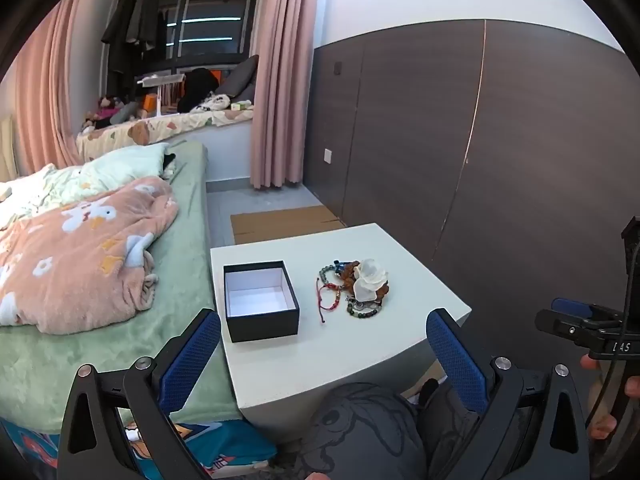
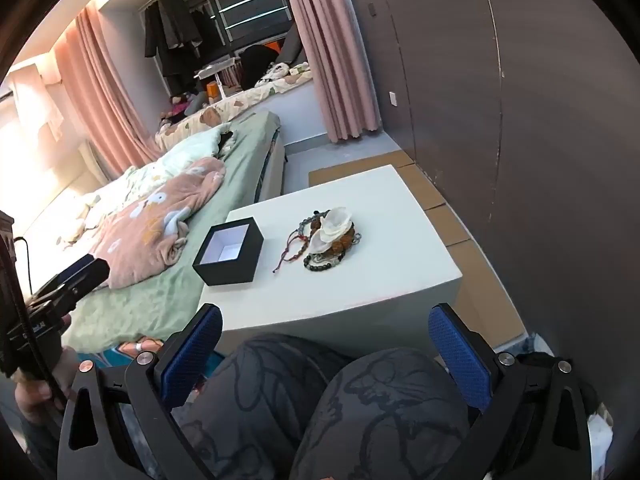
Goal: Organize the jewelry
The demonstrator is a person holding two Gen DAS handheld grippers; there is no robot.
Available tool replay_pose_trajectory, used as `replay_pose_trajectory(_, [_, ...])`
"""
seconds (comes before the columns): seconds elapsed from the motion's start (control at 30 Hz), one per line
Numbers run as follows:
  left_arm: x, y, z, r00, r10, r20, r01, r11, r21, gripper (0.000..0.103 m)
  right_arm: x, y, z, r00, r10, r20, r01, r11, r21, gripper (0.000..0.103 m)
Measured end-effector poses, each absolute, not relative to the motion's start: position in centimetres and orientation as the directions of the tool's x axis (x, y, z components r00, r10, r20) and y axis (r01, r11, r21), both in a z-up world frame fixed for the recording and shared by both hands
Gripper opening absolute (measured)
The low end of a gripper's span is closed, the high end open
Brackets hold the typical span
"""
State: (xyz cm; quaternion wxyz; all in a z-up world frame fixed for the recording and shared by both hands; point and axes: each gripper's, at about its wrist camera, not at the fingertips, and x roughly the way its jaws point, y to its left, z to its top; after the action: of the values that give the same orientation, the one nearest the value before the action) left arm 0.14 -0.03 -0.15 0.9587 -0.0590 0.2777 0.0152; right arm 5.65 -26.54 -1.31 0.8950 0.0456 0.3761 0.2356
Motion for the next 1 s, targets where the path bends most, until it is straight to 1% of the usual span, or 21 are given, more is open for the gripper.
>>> replay_pose_trajectory(0.17, [0.7, -0.5, -0.5, 0.829, -0.008, -0.560, -0.055, 0.994, -0.095, 0.102, 5.8, -26.9, -1.4, 0.601, 0.459, -0.655, -0.386, 0.884, 0.265, 0.103])
replay_pose_trajectory(0.2, [0.4, 0.0, -0.3, 0.845, -0.015, -0.535, -0.051, 0.993, -0.108, 0.102, 5.9, -27.0, -1.4, 0.601, 0.458, -0.654, -0.384, 0.884, 0.266, 0.103])
replay_pose_trajectory(0.3, [0.2, 0.0, -0.8, 0.846, -0.002, -0.533, -0.053, 0.995, -0.089, 0.102, 5.6, -26.7, -1.4, 0.605, 0.457, -0.651, -0.384, 0.885, 0.264, 0.103])
replay_pose_trajectory(1.0, [-0.3, 0.1, -0.8, 0.848, 0.013, -0.529, -0.068, 0.994, -0.084, 0.102, 5.4, -27.1, -1.9, 0.615, 0.462, -0.639, -0.378, 0.884, 0.275, 0.103])
